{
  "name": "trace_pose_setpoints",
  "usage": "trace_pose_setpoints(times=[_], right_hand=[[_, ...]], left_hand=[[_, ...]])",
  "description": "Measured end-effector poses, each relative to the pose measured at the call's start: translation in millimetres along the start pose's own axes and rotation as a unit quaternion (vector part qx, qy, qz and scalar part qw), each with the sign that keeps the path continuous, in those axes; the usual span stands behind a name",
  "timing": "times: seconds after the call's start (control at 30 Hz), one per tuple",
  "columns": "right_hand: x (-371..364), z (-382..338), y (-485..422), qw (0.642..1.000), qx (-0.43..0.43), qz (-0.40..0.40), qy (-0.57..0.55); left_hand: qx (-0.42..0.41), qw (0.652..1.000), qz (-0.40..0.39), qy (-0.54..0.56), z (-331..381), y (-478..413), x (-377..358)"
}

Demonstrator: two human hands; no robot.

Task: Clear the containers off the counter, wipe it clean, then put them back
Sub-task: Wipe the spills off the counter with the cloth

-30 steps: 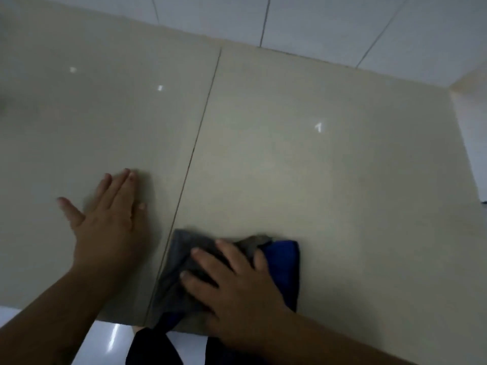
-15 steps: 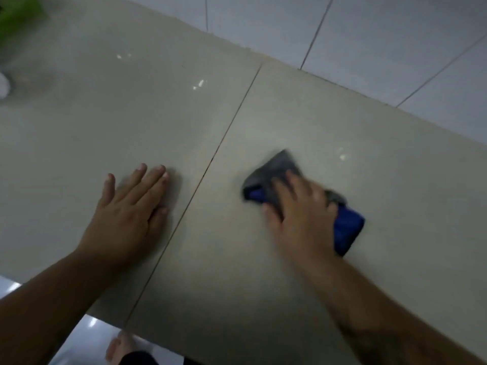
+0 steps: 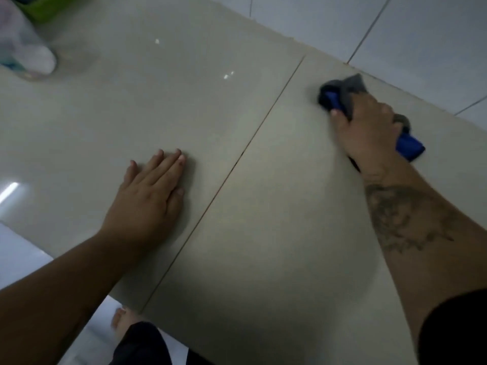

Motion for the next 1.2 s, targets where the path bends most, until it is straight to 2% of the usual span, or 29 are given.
trace_pose_setpoints(times=[0.07,0.13,0.2,0.3,0.4,0.47,0.53,0.63,0.73,0.83,0.93,1.0,1.07,1.13,1.2], right_hand=[[2.4,4.4,30.3,0.999,-0.042,0.002,0.002],[-0.6,-27.7,81.0,1.000,-0.026,0.005,-0.006],[-2.8,-92.3,145.9,0.997,0.069,-0.016,-0.025],[-8.2,-177.1,206.4,0.971,0.225,-0.061,-0.053],[-14.1,-191.5,160.8,0.966,0.245,-0.048,-0.069],[-15.7,-190.8,102.7,0.966,0.250,-0.018,-0.061],[-21.4,-182.6,37.7,0.966,0.253,-0.030,-0.046],[-16.6,-133.7,-40.6,0.981,0.189,-0.015,-0.037],[-6.2,-52.2,-57.4,0.998,0.058,0.007,-0.031],[4.5,6.6,3.6,0.997,-0.067,0.024,-0.018],[-0.5,-15.5,94.7,0.992,-0.123,0.019,-0.031],[-4.7,-83.8,140.5,0.999,-0.043,0.010,-0.030],[-13.8,-155.9,155.7,0.993,0.106,-0.004,-0.048],[-18.6,-189.8,125.7,0.974,0.215,-0.014,-0.076],[-20.7,-184.3,64.2,0.966,0.245,-0.029,-0.078]], left_hand=[[0.000,1.000,0.000,-0.004,-0.3,-0.9,0.1],[-0.002,1.000,0.000,-0.008,-1.8,-0.3,-1.1],[-0.001,1.000,-0.003,-0.011,-3.4,-1.0,-2.3],[0.000,1.000,-0.007,-0.013,-4.6,-3.3,-3.8],[0.000,1.000,-0.003,-0.012,-3.7,-3.5,-2.7],[0.000,1.000,-0.004,-0.007,-2.7,-2.7,-1.8],[-0.003,1.000,-0.008,-0.007,-1.9,-1.9,-1.3],[-0.006,1.000,-0.004,-0.006,-0.1,-2.1,-0.3],[-0.006,1.000,-0.003,-0.012,-0.7,-2.9,-1.8],[-0.006,1.000,-0.008,-0.021,-1.1,-2.1,-2.8],[-0.003,1.000,-0.012,-0.018,-0.3,-1.2,-1.9],[-0.001,1.000,-0.016,-0.021,-1.5,-0.5,-2.1],[0.017,0.999,-0.015,-0.023,-0.3,-2.2,-0.9],[0.039,0.999,-0.011,-0.015,12.0,-3.3,-1.8],[0.016,1.000,-0.018,-0.005,39.1,-4.8,-7.4]])
Point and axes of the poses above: each hand's wrist, its own y-axis away from the middle knuckle, its own x-axis out of the back of the hand, z = x × y, the point moved 6 cm from there along -y, towards the middle knuckle, and after that the axes turned 15 degrees about x, right-handed, at the moved point
